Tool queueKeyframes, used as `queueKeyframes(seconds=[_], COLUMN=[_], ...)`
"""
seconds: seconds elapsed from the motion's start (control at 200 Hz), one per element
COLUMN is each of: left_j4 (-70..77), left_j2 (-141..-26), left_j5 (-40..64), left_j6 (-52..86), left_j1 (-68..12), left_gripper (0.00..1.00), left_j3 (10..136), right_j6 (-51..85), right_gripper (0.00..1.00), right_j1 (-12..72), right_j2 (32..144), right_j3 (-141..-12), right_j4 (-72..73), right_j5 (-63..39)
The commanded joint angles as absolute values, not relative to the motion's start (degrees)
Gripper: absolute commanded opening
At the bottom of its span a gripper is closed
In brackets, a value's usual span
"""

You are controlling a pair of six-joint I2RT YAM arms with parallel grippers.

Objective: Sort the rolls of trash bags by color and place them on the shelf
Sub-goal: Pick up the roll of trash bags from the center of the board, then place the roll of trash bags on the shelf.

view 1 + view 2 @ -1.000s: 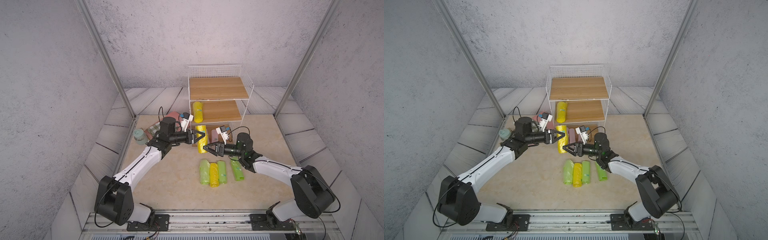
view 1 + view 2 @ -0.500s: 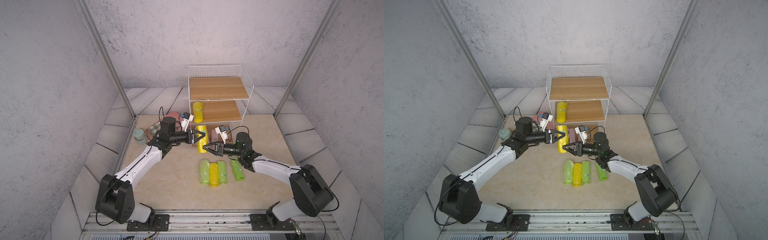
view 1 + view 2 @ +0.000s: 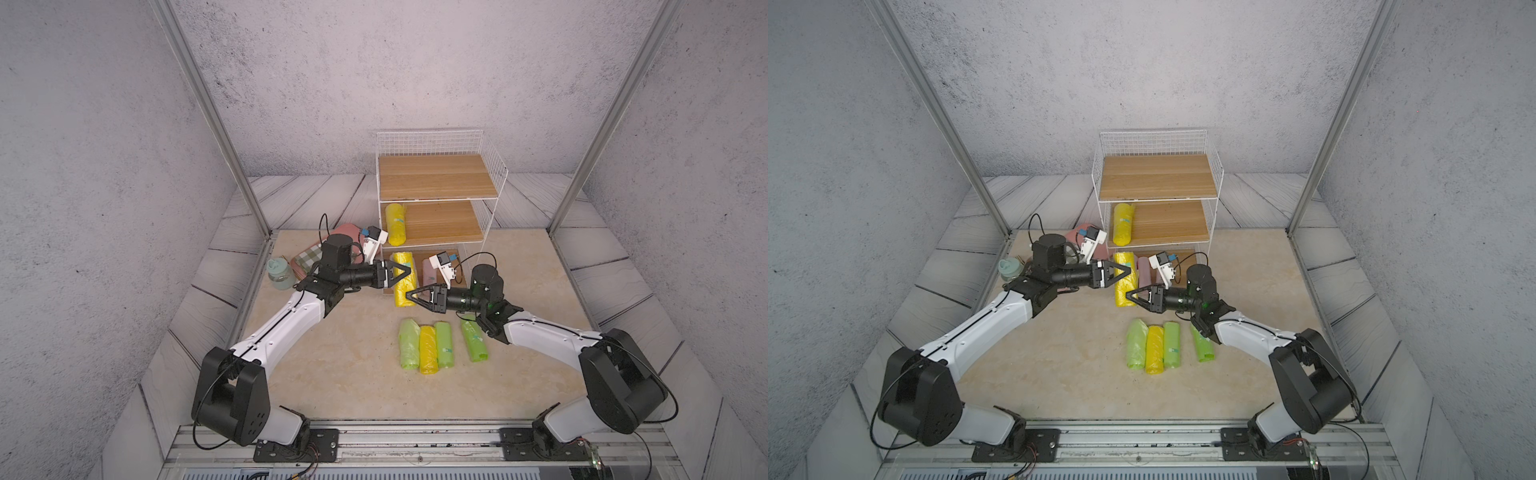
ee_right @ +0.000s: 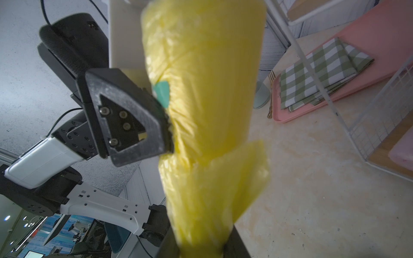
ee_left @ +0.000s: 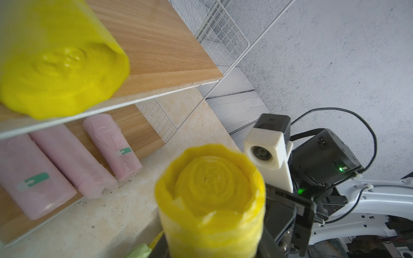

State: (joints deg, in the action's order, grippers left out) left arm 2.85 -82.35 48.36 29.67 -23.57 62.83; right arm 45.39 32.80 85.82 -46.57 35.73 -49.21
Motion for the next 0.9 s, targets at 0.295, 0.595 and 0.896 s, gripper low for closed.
queueKeyframes(seconds=[0.295,0.595,0.896], left_j4=[-0.8,-4.7,-7.4], left_j2=[-77.7,-74.3,-72.4], left_j5=[44.4,41.6,40.6], left_j6=[24.6,21.6,20.2], left_j1=[-23.2,-22.7,-22.0], left_gripper=[0.84,0.97,0.97], left_j3=[62.8,62.0,61.1], right_j6=[40.4,39.4,38.2], right_gripper=[0.0,0.0,0.0], right_j1=[31.7,27.2,23.1], right_j2=[80.1,78.4,81.6], right_j3=[-50.7,-54.4,-63.2], right_j4=[28.3,20.8,12.1], right_j5=[-46.8,-43.3,-38.3])
